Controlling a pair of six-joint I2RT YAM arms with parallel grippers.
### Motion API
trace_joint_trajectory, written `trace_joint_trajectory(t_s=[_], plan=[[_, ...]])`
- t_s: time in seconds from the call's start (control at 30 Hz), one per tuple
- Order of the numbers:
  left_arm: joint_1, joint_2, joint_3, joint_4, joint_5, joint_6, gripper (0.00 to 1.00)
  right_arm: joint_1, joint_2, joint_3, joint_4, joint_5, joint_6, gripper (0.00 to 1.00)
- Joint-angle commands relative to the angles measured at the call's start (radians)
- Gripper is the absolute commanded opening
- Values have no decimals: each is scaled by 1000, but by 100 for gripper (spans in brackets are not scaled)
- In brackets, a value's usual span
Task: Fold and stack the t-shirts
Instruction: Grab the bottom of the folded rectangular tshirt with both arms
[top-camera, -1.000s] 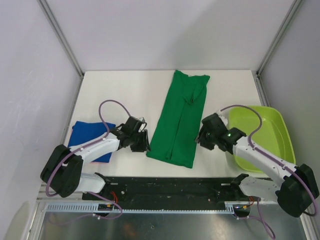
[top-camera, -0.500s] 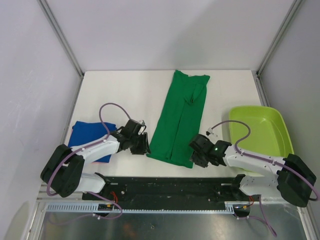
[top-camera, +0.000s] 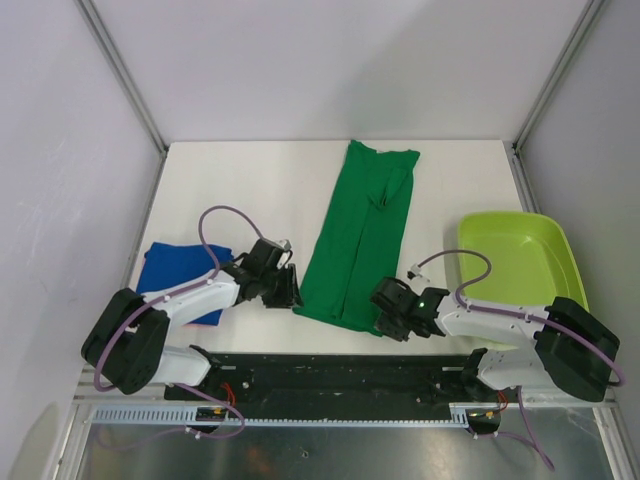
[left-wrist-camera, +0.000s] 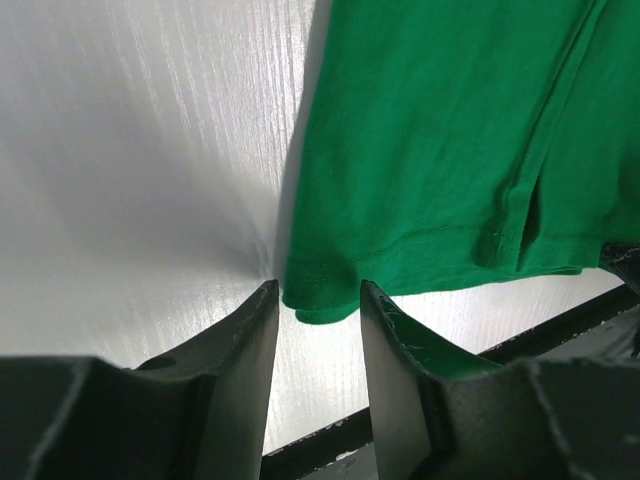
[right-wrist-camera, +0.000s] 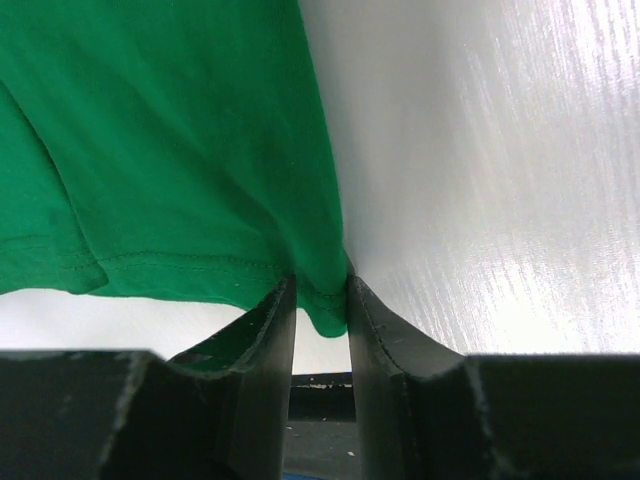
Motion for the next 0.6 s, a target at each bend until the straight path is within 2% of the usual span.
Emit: trace_joint_trajectory(t_s=[0.0,0.3,0.57], plan=[[3,8,-10,20,5,5,42,22,19,-14,5,49,47,30],[-10,24,-19,20,-27,-2,40,31,7,-14,-9,57,40,13],[-41,41,-22,20,-78,-9,35,36,2,-14,-15,54,32,9]])
